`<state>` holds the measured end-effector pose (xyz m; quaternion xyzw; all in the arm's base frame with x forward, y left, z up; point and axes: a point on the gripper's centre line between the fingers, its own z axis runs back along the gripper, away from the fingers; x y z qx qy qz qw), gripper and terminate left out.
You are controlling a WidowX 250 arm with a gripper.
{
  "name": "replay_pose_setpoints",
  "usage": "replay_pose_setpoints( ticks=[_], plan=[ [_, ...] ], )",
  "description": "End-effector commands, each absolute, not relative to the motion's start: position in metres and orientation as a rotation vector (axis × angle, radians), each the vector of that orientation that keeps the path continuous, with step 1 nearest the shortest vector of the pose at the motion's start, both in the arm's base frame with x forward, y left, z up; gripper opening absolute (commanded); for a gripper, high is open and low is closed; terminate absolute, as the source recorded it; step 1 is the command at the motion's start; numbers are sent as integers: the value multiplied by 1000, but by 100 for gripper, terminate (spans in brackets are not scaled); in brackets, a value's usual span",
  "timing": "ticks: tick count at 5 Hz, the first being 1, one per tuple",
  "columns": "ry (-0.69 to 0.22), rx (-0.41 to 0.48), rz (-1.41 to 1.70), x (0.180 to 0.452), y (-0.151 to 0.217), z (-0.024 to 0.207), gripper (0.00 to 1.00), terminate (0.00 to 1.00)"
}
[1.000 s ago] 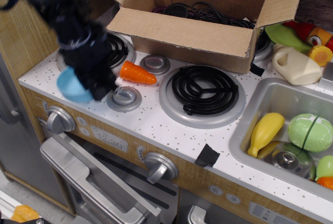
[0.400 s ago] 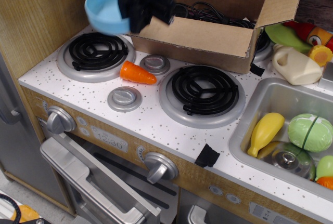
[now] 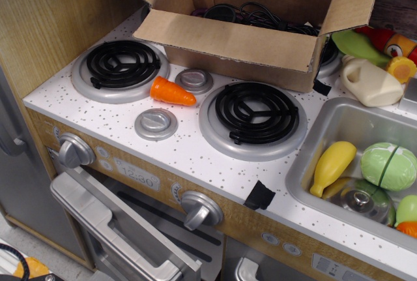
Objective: Pick up bowl and put in small4fbox
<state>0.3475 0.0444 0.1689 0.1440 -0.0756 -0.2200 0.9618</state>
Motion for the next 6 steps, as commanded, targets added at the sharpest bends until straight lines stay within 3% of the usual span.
replay_pose_setpoints(
  ticks=[1, 5, 6],
  plan=[
    [-182, 218, -619, 385, 62, 197, 100, 0],
    [-182, 218, -619, 385, 62, 197, 100, 0],
    [-182, 218, -619, 385, 62, 197, 100, 100]
  ],
)
